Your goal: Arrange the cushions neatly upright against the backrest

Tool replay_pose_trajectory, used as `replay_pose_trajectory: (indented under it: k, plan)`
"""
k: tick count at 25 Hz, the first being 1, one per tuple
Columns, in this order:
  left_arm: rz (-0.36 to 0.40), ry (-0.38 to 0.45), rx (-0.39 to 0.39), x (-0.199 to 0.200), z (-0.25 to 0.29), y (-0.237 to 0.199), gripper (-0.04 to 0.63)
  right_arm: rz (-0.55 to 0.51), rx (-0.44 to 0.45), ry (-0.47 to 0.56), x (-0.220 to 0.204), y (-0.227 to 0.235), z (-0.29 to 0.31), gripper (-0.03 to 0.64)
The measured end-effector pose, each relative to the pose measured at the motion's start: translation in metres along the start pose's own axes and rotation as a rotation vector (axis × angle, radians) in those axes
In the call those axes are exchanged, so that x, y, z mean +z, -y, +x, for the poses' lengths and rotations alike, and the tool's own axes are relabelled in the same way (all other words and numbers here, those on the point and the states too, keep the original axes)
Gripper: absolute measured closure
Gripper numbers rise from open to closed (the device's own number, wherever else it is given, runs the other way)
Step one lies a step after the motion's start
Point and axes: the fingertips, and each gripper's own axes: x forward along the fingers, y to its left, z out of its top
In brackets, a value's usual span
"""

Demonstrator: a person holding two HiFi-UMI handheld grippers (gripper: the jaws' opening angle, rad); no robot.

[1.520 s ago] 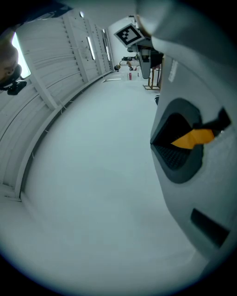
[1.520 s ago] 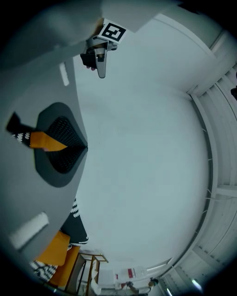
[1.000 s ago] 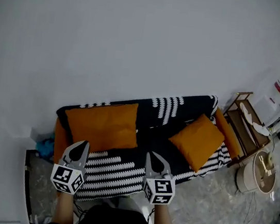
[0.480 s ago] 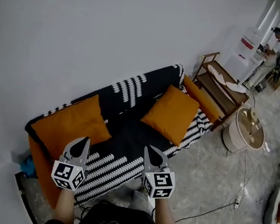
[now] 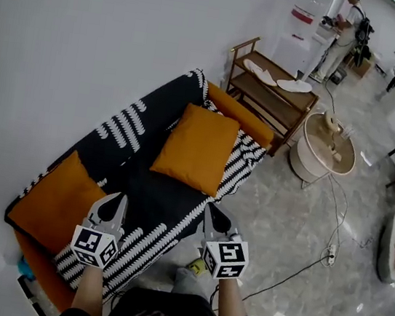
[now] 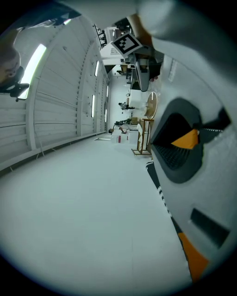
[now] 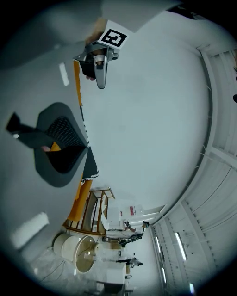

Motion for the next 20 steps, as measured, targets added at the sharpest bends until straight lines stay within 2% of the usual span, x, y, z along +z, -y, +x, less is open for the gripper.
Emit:
replay_pose_trajectory:
  k: [5,9,13,20]
  plan:
    - [-0.012,-0.008,-0.029,0.006,0.097,0.046,0.594,0.008,-0.034,-0.005,0.004,0.098,0.009,0.603]
    - [0.024,-0.031,-0.07,0.007,0.155,0.087,0.594,0.025,-0.071,-0.003,0.01,0.162,0.006,0.603]
    - [0.031,-0.052,-0.113,0.006,0.2,0.112,0.592,0.056,-0.113,-0.01,0.006,0.208,-0.001,0.603]
    - [0.014,-0.05,-0.144,0.011,0.278,0.127,0.592,0.081,-0.176,-0.028,0.001,0.271,0.004,0.603]
